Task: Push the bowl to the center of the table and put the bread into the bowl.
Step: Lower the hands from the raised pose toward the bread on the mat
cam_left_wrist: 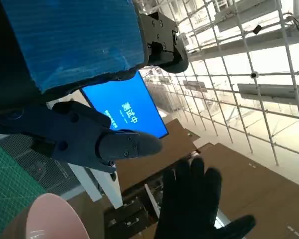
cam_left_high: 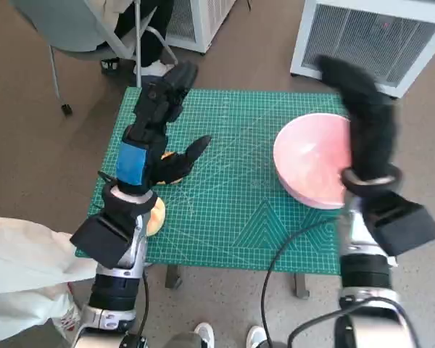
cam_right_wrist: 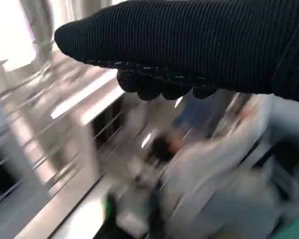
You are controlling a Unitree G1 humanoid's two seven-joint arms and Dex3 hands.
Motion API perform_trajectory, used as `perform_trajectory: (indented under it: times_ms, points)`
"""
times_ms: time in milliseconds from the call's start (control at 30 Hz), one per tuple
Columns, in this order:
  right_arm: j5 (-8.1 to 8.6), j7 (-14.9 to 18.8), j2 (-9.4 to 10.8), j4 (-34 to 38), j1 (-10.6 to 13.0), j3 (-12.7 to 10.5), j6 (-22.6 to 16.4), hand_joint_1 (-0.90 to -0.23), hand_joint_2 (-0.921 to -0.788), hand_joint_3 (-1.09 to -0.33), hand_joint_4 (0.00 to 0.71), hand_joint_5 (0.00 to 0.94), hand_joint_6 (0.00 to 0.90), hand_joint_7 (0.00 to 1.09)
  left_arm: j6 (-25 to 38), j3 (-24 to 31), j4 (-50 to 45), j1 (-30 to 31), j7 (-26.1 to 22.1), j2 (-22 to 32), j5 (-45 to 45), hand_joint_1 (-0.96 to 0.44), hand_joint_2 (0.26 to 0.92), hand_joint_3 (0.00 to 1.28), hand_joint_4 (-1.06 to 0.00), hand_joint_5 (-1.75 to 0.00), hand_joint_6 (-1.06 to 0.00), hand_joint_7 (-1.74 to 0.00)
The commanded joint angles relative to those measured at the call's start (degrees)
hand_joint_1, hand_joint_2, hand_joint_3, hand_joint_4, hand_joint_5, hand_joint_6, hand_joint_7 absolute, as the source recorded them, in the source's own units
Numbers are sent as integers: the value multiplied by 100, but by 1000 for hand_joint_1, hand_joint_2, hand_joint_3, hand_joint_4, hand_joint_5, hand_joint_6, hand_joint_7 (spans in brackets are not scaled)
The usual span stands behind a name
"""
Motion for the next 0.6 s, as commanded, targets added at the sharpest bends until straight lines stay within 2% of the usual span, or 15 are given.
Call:
perform_trajectory:
  times_ms: [33, 333, 467, 600]
  points:
    - [-468, -778, -293, 381, 107, -231, -2, -512, -921, -813, 292, 102, -1, 716, -88, -1, -30, 101, 37, 10, 41, -320, 921, 347, -323, 0, -139, -511]
    - [-803, -1730, -813, 1417, 166, -414, 181, -466, -921, -827, 276, 105, -1, 750, -108, 24, -23, 149, 43, 0, 10, -337, 921, 343, -319, 0, -142, -505]
    - [-807, -1921, -943, 1888, 204, -422, 331, -451, -921, -831, 267, 103, -1, 745, -100, 26, -16, 157, 45, -16, -8, -339, 921, 343, -319, 0, -143, -502]
    - [-757, -1961, -987, 2285, 233, -422, 518, -441, -921, -830, 259, 97, -1, 726, -86, 29, -18, 170, 31, -28, -37, -339, 921, 343, -320, -1, -145, -499]
